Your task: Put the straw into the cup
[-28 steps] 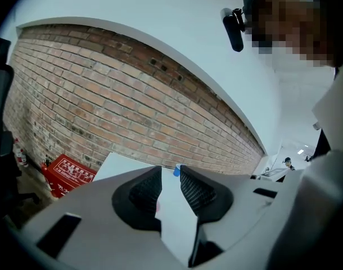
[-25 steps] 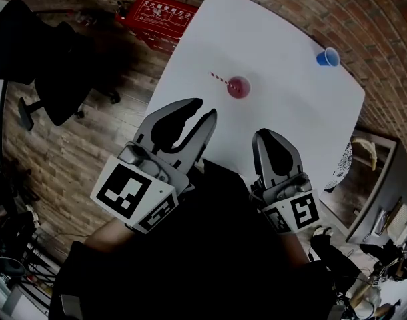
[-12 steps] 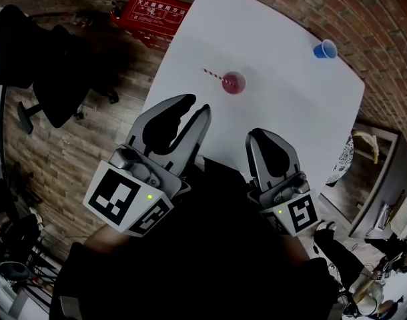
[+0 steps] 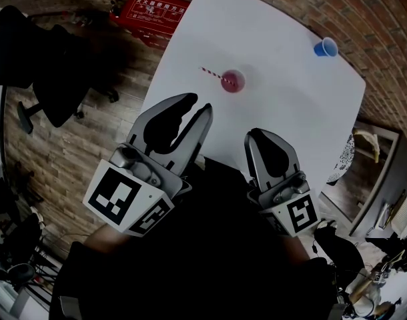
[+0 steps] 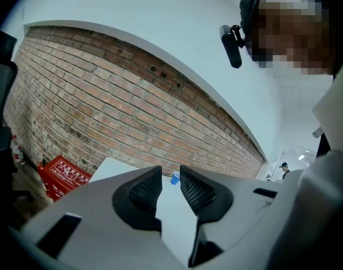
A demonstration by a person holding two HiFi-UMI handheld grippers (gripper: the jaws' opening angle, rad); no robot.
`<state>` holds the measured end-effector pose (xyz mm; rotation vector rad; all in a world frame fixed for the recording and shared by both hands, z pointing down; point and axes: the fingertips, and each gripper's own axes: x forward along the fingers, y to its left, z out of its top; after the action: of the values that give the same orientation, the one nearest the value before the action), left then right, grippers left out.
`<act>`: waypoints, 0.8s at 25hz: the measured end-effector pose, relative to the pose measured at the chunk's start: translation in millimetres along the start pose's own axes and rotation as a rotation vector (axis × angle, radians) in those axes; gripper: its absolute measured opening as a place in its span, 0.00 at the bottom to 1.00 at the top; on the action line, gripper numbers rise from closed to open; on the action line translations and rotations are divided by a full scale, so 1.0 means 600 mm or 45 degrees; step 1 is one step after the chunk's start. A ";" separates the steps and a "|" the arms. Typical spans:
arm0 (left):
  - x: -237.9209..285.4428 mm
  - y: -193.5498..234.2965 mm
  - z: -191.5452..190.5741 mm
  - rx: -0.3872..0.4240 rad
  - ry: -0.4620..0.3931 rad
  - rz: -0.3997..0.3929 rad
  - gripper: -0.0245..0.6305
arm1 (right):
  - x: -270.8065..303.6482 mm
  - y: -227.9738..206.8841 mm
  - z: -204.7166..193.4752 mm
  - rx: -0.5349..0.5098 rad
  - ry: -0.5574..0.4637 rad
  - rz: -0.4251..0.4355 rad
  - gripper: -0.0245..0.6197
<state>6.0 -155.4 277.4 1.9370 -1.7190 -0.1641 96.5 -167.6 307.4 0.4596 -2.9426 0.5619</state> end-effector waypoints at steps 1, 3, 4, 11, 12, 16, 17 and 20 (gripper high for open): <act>0.000 0.000 0.000 0.000 0.002 0.000 0.20 | 0.000 0.001 0.000 -0.001 0.002 0.001 0.12; 0.000 0.001 -0.002 -0.002 0.005 0.001 0.20 | 0.000 0.001 -0.002 -0.002 0.004 0.001 0.12; 0.000 0.002 -0.003 -0.003 0.006 0.001 0.20 | 0.000 0.001 -0.002 -0.002 0.004 0.000 0.12; 0.004 0.004 -0.007 -0.007 0.018 -0.001 0.20 | 0.001 -0.001 -0.005 0.004 0.006 -0.004 0.12; 0.004 0.004 -0.008 -0.009 0.020 -0.001 0.20 | 0.001 -0.001 -0.006 0.004 0.006 -0.005 0.12; 0.003 0.005 -0.009 -0.012 0.022 -0.003 0.20 | 0.001 0.001 -0.006 0.001 0.007 -0.004 0.12; 0.004 0.005 -0.009 -0.011 0.023 -0.003 0.20 | 0.001 0.001 -0.007 0.001 0.008 -0.004 0.12; 0.004 0.005 -0.009 -0.011 0.025 -0.005 0.20 | 0.001 0.002 -0.007 0.003 0.007 -0.004 0.12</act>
<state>6.2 -155.9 284.0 1.9298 -1.6990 -0.1534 95.7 -165.2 310.9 0.4617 -2.9357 0.5650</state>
